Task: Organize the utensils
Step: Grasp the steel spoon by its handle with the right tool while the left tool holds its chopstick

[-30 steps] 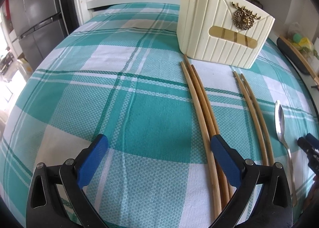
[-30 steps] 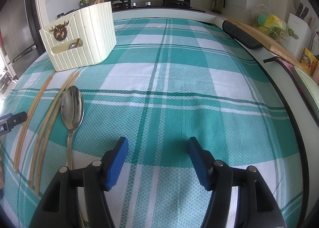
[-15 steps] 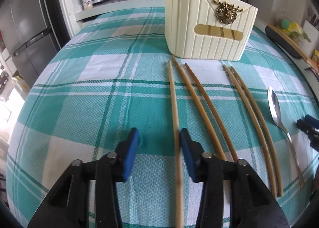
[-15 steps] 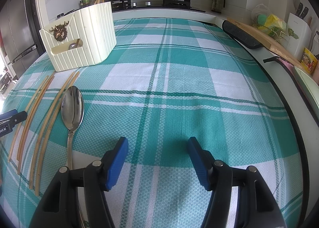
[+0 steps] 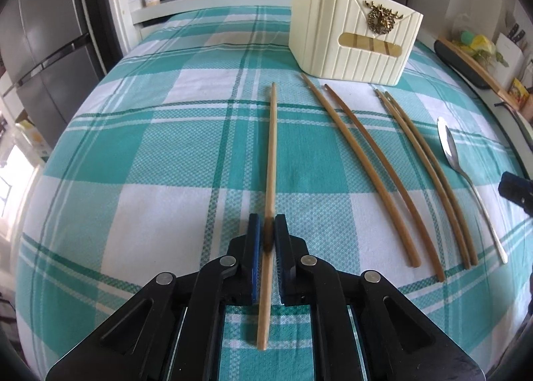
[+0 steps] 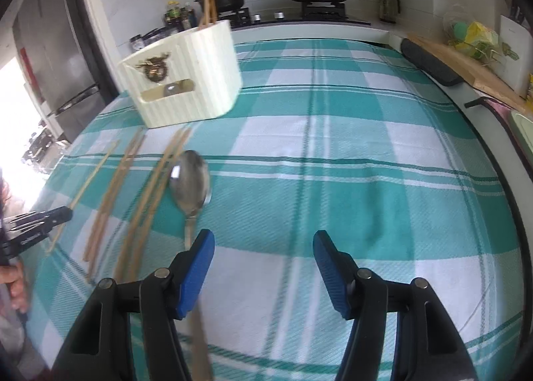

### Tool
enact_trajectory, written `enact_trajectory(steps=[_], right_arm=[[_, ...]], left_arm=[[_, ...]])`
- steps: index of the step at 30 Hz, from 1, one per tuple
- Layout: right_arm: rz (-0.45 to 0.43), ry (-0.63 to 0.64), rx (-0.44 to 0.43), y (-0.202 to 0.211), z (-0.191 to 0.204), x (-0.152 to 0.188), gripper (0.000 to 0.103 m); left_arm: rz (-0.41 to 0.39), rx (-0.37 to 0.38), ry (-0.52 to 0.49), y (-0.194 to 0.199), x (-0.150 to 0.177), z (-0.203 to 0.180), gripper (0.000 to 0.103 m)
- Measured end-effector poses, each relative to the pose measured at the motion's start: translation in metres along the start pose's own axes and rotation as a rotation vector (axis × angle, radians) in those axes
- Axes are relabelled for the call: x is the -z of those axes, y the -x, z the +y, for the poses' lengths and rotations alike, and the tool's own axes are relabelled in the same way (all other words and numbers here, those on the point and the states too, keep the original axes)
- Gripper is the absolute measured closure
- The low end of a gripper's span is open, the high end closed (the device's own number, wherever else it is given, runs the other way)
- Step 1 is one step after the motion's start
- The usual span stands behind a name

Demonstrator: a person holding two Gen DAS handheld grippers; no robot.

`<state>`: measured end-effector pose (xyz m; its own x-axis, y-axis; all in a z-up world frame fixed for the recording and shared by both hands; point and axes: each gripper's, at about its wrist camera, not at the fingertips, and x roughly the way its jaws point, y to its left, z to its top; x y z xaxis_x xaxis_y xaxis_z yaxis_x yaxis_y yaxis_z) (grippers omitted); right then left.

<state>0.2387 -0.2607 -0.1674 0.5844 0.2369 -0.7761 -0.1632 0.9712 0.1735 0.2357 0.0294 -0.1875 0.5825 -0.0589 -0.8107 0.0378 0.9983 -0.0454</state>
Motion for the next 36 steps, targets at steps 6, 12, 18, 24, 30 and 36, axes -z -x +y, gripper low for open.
enact_trajectory(steps=[6,12,18,24,30,36], right_arm=[[0.132,0.116,0.058,-0.026,0.035,0.014,0.068],[0.117,0.027,0.178,-0.019,0.028,0.017,0.094],[0.133,-0.038,0.308,0.002,0.030,0.039,0.094],[0.070,-0.107,0.241,0.018,0.023,0.042,0.038],[0.081,-0.087,0.181,0.015,0.022,0.028,0.037],[0.077,-0.100,0.154,0.009,0.012,0.013,0.037]], left_arm=[[-0.019,0.000,-0.032,0.003,0.002,-0.009,0.044],[-0.021,-0.009,-0.032,0.007,0.007,-0.004,0.040],[-0.032,-0.002,-0.023,0.017,0.010,0.003,0.036],[-0.006,0.089,-0.020,0.019,0.003,0.010,0.026],[0.077,0.255,0.001,0.009,-0.027,0.028,0.020],[0.114,0.192,-0.095,-0.014,-0.053,0.025,0.020]])
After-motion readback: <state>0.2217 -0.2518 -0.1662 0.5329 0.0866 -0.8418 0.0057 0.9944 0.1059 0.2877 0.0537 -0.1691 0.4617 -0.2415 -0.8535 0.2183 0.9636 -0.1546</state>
